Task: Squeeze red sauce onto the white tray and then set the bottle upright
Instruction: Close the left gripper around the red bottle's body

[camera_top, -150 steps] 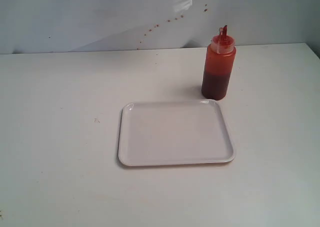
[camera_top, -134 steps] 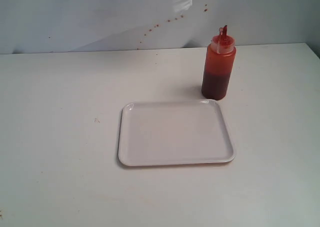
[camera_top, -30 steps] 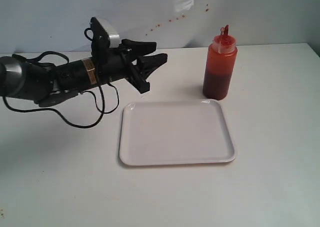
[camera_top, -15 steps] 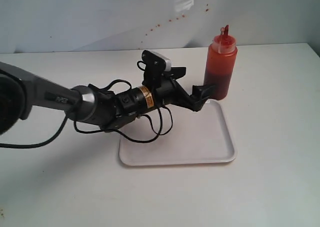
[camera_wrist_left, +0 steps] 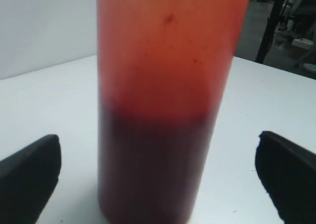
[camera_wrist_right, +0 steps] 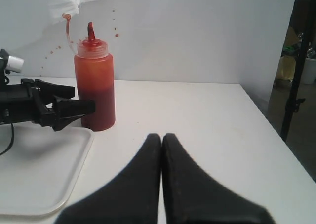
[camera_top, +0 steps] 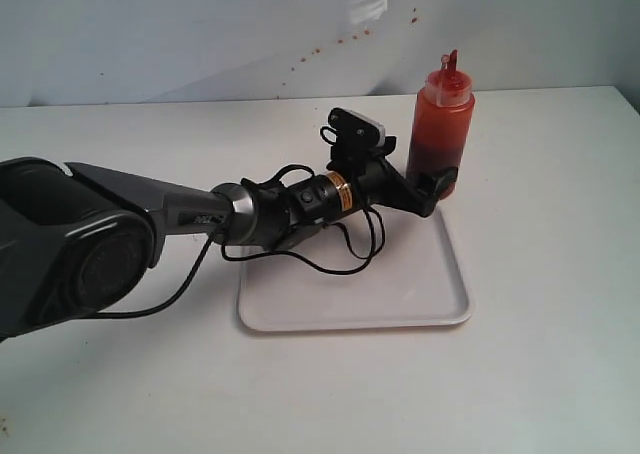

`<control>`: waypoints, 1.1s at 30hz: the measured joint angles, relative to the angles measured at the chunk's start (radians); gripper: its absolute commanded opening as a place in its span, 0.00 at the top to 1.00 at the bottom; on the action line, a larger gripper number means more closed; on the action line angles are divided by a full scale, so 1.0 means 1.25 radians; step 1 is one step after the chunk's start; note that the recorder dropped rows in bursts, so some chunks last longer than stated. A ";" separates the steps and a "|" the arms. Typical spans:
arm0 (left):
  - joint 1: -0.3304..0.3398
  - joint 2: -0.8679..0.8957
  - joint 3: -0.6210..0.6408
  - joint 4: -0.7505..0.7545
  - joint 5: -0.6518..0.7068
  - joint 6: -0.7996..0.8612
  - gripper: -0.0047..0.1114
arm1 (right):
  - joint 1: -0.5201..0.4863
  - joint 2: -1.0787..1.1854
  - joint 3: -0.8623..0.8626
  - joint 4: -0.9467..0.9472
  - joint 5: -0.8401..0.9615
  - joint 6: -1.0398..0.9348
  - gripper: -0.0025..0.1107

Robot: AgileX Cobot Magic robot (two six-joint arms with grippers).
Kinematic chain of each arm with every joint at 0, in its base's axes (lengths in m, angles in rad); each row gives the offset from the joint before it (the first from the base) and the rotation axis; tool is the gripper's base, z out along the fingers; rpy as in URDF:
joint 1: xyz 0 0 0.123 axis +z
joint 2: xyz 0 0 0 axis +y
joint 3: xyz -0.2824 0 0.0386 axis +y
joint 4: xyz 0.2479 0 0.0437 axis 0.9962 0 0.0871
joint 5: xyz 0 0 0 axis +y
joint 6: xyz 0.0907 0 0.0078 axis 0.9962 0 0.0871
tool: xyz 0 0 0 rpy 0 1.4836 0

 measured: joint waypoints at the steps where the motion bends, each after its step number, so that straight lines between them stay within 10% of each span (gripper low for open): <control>1: -0.005 0.016 -0.026 0.000 0.013 0.000 0.06 | 0.000 0.000 0.000 0.000 0.000 0.000 0.98; 24: -0.052 0.115 -0.274 -0.059 0.275 0.002 0.09 | 0.000 0.000 0.000 0.000 0.000 0.000 0.98; 33: -0.054 0.120 -0.283 -0.065 0.295 0.003 0.77 | 0.000 0.000 0.000 0.000 0.000 0.000 0.98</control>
